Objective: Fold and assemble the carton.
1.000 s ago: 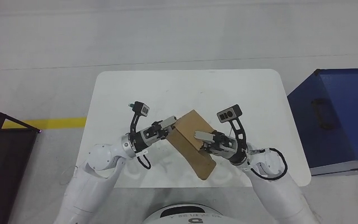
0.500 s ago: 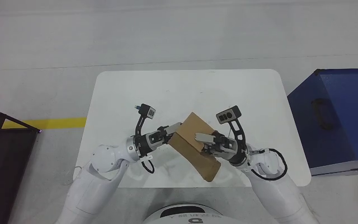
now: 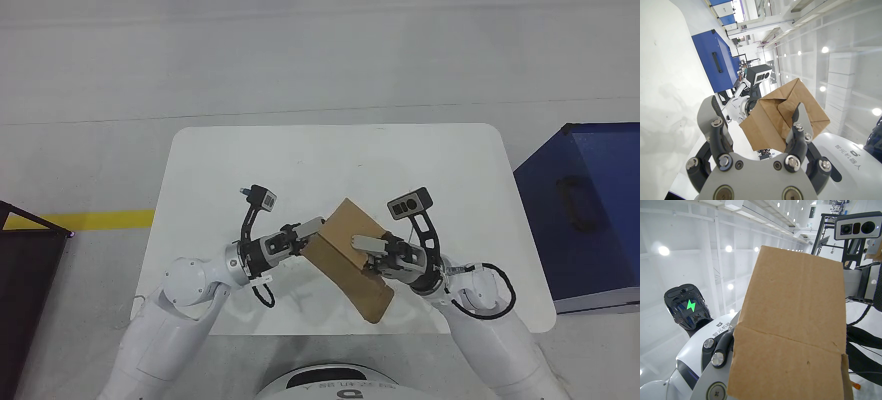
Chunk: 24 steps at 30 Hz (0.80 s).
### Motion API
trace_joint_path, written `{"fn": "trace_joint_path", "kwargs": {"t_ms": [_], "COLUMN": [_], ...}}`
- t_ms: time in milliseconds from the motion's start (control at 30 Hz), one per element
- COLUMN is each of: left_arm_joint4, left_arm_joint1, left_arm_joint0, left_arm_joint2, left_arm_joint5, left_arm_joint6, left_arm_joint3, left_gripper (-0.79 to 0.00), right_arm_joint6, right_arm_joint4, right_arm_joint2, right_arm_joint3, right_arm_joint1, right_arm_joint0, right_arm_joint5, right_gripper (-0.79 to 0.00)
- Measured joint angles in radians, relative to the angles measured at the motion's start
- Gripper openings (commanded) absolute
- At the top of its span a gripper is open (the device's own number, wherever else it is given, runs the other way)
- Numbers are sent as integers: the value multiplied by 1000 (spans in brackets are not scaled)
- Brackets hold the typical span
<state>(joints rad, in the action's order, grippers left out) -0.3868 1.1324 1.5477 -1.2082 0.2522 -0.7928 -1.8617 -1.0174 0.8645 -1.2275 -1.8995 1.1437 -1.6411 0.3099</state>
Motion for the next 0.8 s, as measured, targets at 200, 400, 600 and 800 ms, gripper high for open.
{"fn": "trace_joint_path", "kwargs": {"t_ms": [200, 400, 600, 800], "left_arm_joint4": [16, 11, 2, 13], "left_arm_joint1": [-2, -1, 0, -1], "left_arm_joint0": [-12, -29, -42, -50], "left_arm_joint2": [5, 19, 33, 43], "left_arm_joint5": [-2, 9, 15, 23], "left_arm_joint6": [-14, -28, -37, -43], "left_arm_joint3": [12, 21, 36, 41], "left_gripper": [-108, -86, -62, -28], "right_arm_joint6": [-2, 7, 12, 12], "right_arm_joint4": [3, -12, -13, -14], "right_arm_joint2": [6, 10, 10, 8], "right_arm_joint3": [7, 7, 3, -1], "right_arm_joint1": [2, 2, 3, 3], "right_arm_joint0": [8, 12, 9, 7], "right_arm_joint5": [-2, -5, -8, -9], "right_gripper": [-785, -785, -785, -785]}}
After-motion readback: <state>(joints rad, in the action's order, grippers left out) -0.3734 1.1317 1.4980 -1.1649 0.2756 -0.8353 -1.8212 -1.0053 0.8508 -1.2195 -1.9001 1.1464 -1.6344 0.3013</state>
